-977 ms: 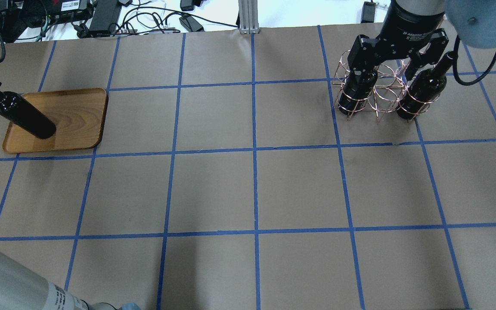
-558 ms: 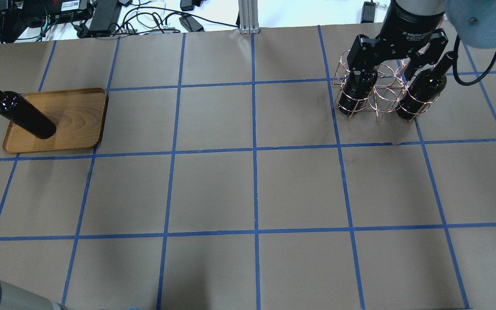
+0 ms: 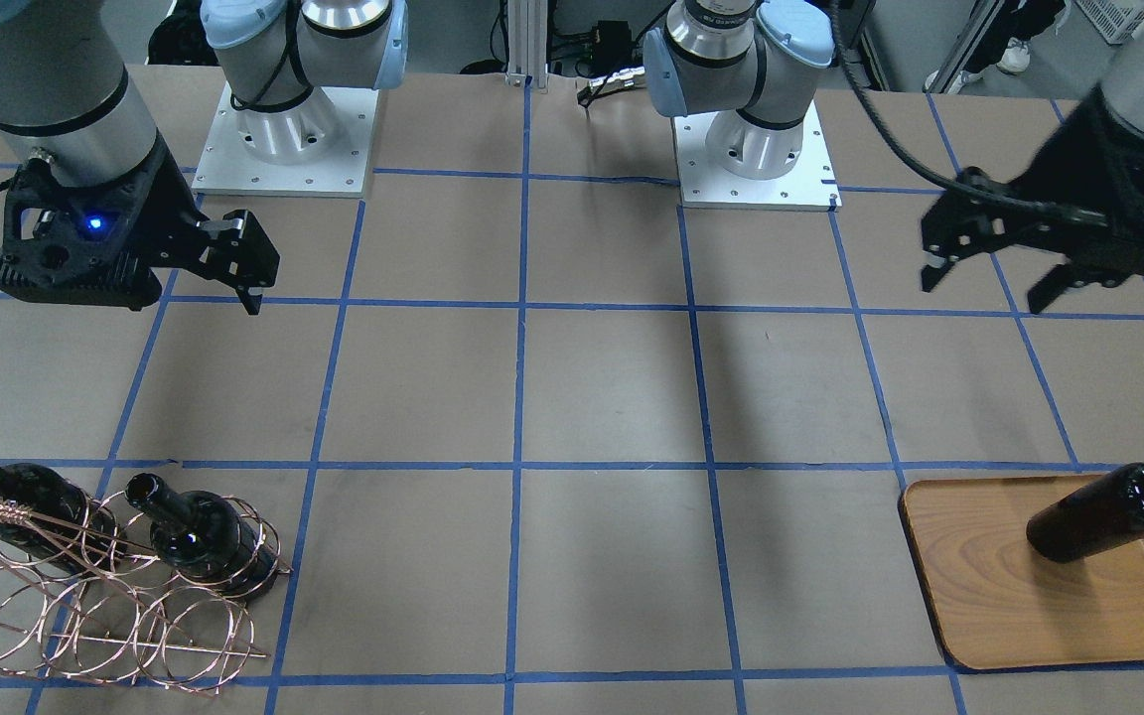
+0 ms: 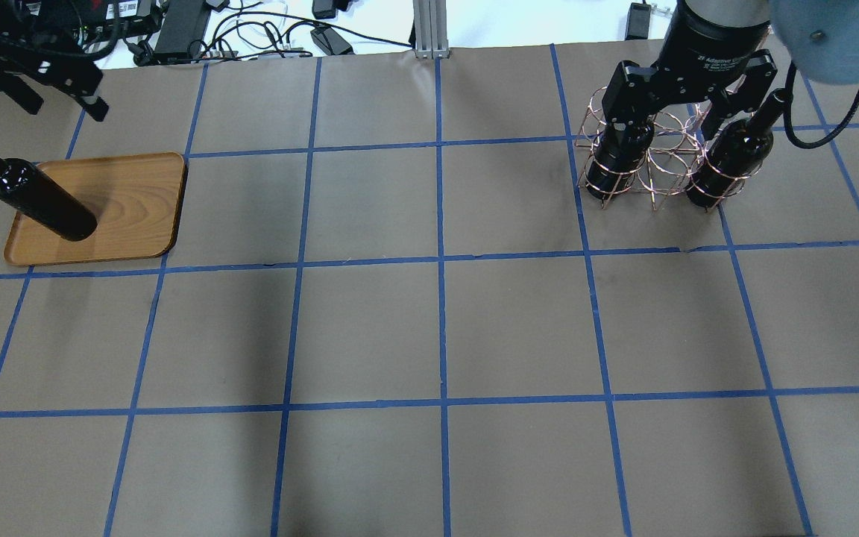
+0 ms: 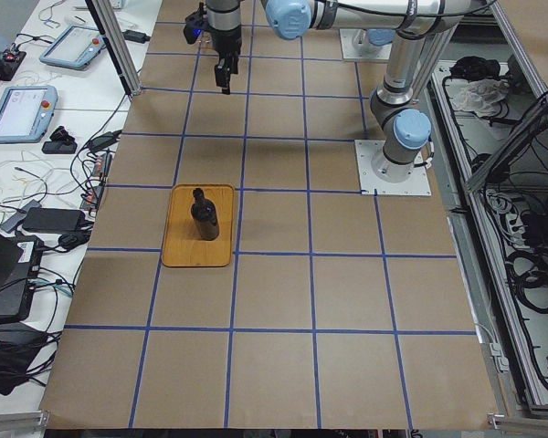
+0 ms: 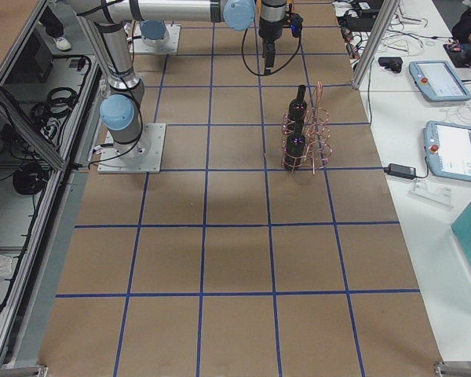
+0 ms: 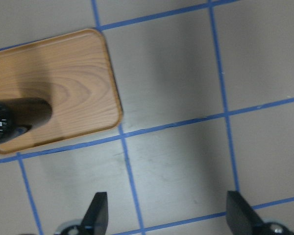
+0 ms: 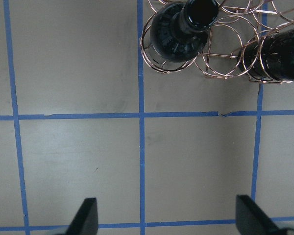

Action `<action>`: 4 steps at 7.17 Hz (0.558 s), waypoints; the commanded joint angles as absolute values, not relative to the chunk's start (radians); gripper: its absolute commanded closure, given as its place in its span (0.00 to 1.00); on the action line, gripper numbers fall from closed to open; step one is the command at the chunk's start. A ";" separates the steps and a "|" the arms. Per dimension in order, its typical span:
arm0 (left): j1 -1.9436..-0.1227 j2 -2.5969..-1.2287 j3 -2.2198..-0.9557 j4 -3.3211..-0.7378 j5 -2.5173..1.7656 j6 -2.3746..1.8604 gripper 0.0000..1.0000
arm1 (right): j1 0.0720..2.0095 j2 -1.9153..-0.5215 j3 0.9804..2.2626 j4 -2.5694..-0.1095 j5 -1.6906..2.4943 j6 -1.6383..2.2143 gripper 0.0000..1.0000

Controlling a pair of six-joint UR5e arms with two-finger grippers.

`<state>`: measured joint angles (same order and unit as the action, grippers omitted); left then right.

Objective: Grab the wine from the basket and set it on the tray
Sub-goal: 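Open the left gripper and raise it away from the bottle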

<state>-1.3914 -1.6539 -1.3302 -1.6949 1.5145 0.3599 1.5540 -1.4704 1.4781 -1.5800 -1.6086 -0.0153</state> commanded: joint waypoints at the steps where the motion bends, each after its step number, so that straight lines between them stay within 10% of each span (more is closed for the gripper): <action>1: -1.562 -1.592 -1.351 -1.671 1.441 0.120 0.00 | 1.554 -1.471 1.479 -1.578 -1.609 -0.015 0.00; 4: -1.625 -1.577 -1.423 -1.594 1.618 0.123 0.00 | 1.554 -1.471 1.483 -1.578 -1.611 -0.015 0.00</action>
